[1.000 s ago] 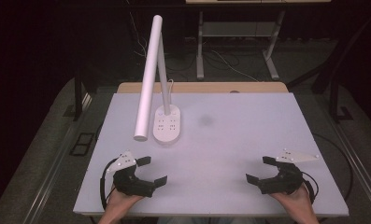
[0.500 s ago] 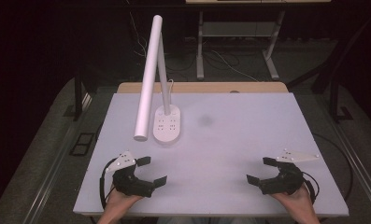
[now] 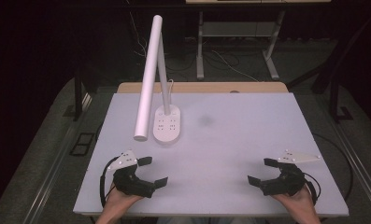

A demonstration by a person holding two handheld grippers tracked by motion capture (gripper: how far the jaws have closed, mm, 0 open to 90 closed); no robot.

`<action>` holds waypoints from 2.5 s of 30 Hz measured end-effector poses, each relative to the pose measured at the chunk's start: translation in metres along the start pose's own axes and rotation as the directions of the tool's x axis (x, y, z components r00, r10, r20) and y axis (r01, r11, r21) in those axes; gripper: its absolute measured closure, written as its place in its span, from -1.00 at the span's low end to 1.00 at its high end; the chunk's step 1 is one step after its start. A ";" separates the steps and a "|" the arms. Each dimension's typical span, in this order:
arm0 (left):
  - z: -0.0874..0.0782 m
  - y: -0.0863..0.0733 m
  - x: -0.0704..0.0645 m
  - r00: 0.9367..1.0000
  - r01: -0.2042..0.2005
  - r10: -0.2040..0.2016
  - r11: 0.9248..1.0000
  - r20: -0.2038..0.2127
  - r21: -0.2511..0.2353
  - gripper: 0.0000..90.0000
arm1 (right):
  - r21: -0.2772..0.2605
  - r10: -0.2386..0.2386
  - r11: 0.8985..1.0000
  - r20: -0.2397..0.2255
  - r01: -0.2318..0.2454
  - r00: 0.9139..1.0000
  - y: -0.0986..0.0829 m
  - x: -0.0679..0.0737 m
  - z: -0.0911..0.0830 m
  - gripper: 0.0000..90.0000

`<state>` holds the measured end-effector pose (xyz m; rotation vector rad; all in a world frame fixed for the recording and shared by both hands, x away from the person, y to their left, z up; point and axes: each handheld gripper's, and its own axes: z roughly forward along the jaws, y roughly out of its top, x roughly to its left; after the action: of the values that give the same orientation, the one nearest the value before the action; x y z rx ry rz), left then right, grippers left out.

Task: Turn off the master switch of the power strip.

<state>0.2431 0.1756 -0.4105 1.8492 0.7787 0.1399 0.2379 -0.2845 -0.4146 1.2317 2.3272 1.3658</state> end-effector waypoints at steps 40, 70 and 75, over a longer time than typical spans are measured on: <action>-0.004 0.036 0.022 1.000 0.022 -0.021 0.999 -0.015 0.046 -1.00 | 0.028 -0.020 0.999 0.001 0.020 1.000 -0.001 0.002 0.005 -0.99; -0.001 0.067 0.058 0.998 0.035 -0.032 0.998 -0.052 0.053 -0.99 | 0.026 -0.019 0.999 0.008 0.019 1.000 -0.002 0.000 0.004 -0.99; 0.001 0.073 0.063 0.998 0.030 -0.027 0.998 -0.061 0.060 -0.99 | 0.026 -0.020 0.999 0.009 0.020 1.000 -0.002 0.000 0.004 -0.99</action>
<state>0.3255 0.1952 -0.3636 1.8980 0.8588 0.1552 0.2388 -0.2824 -0.4180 1.2156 2.3522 1.3250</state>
